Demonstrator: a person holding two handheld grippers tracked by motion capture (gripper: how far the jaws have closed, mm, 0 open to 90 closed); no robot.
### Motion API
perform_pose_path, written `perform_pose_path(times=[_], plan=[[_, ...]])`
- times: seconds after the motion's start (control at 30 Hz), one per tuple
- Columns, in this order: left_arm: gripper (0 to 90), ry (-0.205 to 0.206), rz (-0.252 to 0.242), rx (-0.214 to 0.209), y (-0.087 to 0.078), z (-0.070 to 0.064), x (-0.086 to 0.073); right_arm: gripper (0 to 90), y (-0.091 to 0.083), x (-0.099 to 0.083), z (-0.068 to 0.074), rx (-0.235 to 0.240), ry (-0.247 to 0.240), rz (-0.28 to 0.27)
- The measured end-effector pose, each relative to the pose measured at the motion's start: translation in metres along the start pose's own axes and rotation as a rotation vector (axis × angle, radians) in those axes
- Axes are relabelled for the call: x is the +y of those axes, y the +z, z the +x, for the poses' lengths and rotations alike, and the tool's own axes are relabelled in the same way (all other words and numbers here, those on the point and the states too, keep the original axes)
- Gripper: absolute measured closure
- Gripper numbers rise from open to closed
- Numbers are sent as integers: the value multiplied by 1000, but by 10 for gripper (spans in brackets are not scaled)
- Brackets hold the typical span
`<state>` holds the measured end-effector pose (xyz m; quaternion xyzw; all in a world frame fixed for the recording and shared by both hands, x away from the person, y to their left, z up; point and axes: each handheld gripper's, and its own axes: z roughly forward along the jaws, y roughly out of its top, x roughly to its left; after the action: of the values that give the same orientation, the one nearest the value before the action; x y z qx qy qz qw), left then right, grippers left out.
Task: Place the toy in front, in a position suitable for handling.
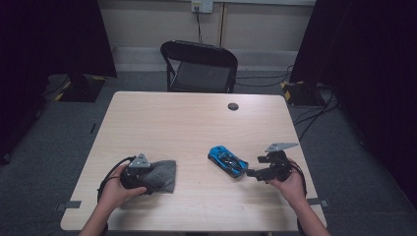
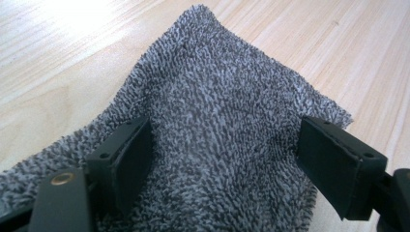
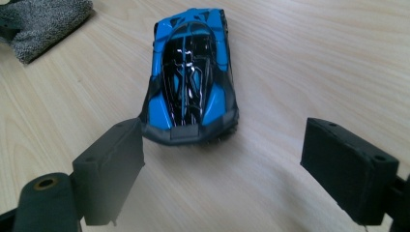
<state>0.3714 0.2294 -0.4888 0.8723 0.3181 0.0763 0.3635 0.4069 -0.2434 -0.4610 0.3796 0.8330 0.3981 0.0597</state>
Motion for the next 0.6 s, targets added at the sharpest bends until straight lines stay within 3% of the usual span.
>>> perform_pose_path(times=[0.4,0.53,0.6], plan=[[201,1,-3,0,0,0,0,132,21,22,22,-3,-95,9],[201,3,0,2,0,0,0,140,29,29,26,1,-71,-3],[201,1,0,0,0,-1,0,139,32,30,27,-8,-108,9]])
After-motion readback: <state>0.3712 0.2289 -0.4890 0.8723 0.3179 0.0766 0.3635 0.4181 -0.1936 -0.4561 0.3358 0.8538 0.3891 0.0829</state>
